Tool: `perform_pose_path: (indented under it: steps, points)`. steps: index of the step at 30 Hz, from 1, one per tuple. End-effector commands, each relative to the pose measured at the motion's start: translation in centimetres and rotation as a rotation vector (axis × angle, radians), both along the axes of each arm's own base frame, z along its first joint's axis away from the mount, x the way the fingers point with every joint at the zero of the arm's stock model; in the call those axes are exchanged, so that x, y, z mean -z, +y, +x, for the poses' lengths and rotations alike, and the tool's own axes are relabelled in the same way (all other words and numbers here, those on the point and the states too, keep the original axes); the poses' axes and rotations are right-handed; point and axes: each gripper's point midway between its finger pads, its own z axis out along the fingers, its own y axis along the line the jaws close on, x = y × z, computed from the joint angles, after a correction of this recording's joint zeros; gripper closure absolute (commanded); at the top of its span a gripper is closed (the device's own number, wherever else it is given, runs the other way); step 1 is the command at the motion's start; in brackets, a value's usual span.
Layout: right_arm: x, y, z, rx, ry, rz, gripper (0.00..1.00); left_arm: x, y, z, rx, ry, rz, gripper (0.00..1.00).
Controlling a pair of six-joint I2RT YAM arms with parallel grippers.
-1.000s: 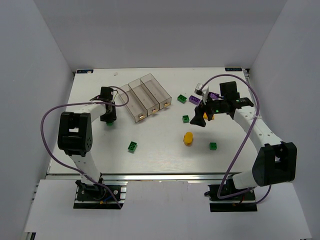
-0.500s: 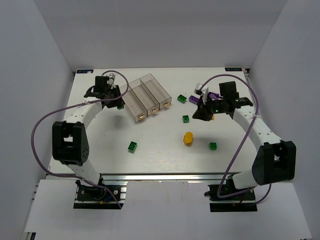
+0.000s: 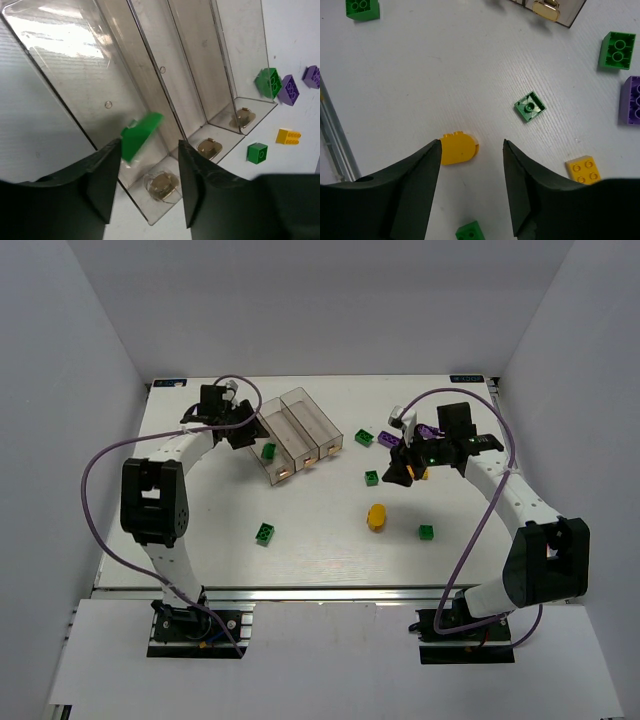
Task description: Sort the legos into containers by color
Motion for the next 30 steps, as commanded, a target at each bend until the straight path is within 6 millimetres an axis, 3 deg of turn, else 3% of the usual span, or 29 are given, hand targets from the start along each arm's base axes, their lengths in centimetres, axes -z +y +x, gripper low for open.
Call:
perform_pose_path:
  steps: [1,6,9,12,13,16,17,18,19,20,24,30]
  points:
    - [-0.8,0.0,0.4,0.006,-0.05,0.001,0.41,-2.5,-0.9,1.3,0.023,-0.048,-0.032,0.4]
    - [-0.7,0.0,0.6,0.019,-0.046,0.001,0.36,-3.8,-0.7,1.7,0.022,-0.068,-0.015,0.35]
    - [-0.6,-0.1,1.4,0.048,-0.049,-0.008,0.29,-5.7,-0.2,1.4,0.021,-0.101,0.013,0.37]
    - [-0.7,-0.2,2.5,0.065,-0.061,-0.022,0.27,-7.8,0.5,-0.4,0.02,-0.126,0.045,0.51]
    - [-0.7,-0.2,2.9,0.068,-0.059,-0.024,0.27,-8.0,0.7,-1.2,0.019,-0.123,0.052,0.68]
    - [-0.4,-0.1,3.6,0.079,-0.039,-0.027,0.27,-8.5,1.3,-4.5,0.025,-0.124,0.071,0.77]
    - [-0.3,0.1,3.7,0.08,-0.035,-0.027,0.27,-7.2,1.4,-6.2,0.033,-0.086,0.075,0.72]
    - [0.0,0.0,3.9,0.087,-0.021,-0.028,0.27,-7.9,1.5,-7.4,0.04,-0.101,0.072,0.66]
    - [0.1,0.1,4.1,0.088,-0.015,-0.028,0.27,-7.2,1.0,-8.9,0.065,-0.067,0.064,0.58]
    - [0.0,0.3,4.4,0.092,-0.02,-0.027,0.27,-6.7,1.0,-10.0,0.07,-0.047,0.061,0.45]
    - [0.6,0.4,5.6,0.112,0.005,-0.036,0.22,-4.5,0.3,-15.9,0.125,0.032,0.055,0.3]
    - [1.1,0.7,6.9,0.126,0.041,-0.039,0.19,-1.8,-1.3,-21.0,0.234,0.112,0.083,0.17]
